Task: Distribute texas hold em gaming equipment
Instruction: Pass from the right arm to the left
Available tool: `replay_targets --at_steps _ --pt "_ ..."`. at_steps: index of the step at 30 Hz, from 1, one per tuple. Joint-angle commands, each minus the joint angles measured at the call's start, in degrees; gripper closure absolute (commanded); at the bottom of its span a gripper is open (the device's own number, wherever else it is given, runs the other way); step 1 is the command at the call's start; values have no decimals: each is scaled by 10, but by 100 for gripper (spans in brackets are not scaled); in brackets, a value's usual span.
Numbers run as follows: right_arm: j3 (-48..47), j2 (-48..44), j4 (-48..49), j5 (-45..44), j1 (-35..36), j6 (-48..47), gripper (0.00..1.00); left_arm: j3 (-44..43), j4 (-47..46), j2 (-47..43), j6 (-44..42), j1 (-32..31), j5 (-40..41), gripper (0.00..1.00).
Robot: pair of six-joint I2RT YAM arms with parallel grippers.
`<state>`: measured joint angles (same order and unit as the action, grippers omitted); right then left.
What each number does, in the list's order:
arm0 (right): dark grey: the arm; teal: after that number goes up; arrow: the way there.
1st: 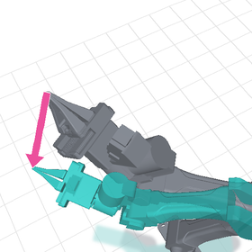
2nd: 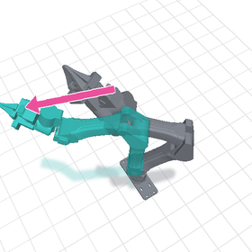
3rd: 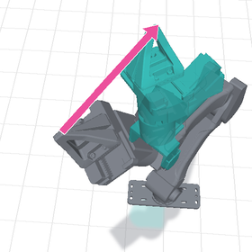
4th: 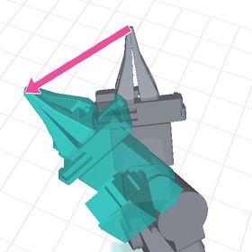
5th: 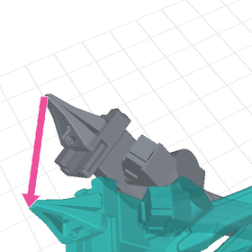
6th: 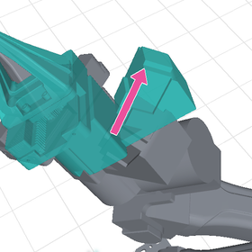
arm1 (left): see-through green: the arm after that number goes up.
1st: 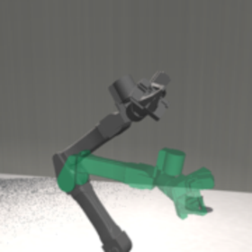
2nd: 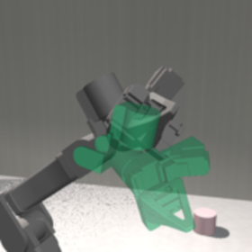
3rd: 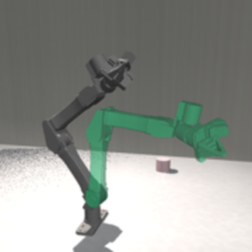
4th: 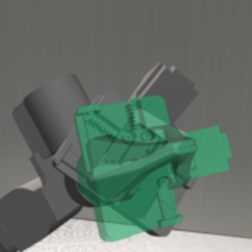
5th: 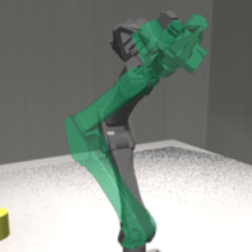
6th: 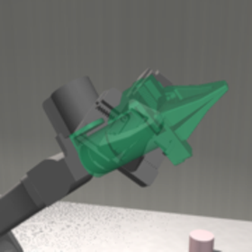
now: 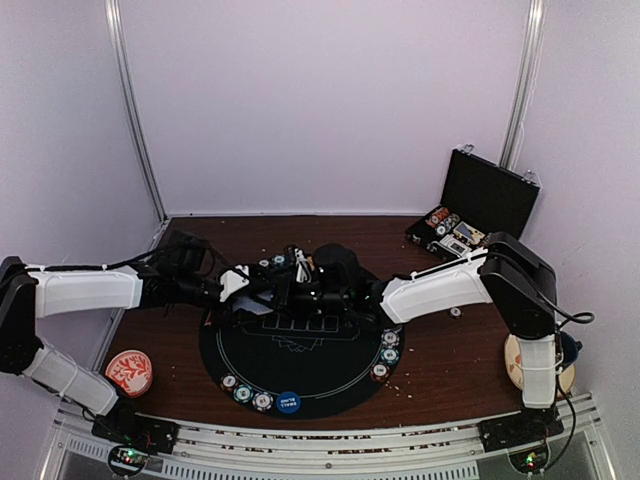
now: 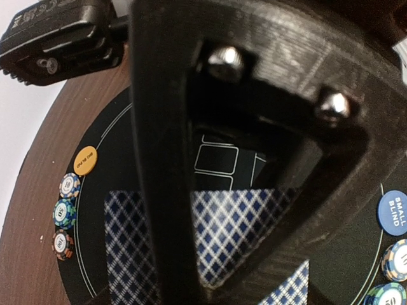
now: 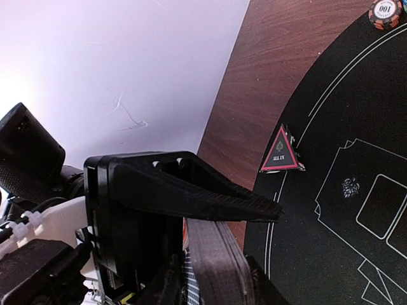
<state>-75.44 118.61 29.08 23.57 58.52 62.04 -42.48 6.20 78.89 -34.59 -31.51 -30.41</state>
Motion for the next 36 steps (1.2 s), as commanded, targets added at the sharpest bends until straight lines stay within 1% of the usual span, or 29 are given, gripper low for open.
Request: replay_targets --at_steps 1,6,12,16,23,31,36 --pt "-12 -8 -15 3 -1 -27 67 -17 17 11 -8 -2 18 73" --pt "-9 0 -18 10 -7 -36 62 -16 32 7 -6 -2 35 77" --pt "-2 8 -17 17 -11 -44 59 -4 36 3 -4 -2 52 82" --pt "-3 23 -13 24 -11 -47 57 -11 48 10 0 -2 53 84" --pt "-8 50 -5 36 -11 -46 56 -19 66 24 -2 -2 40 92" --pt "-11 65 28 51 -11 -30 57 -21 66 33 0 -3 36 93" --pt "-24 77 26 53 -11 -26 56 -20 66 35 -1 -2 34 93"
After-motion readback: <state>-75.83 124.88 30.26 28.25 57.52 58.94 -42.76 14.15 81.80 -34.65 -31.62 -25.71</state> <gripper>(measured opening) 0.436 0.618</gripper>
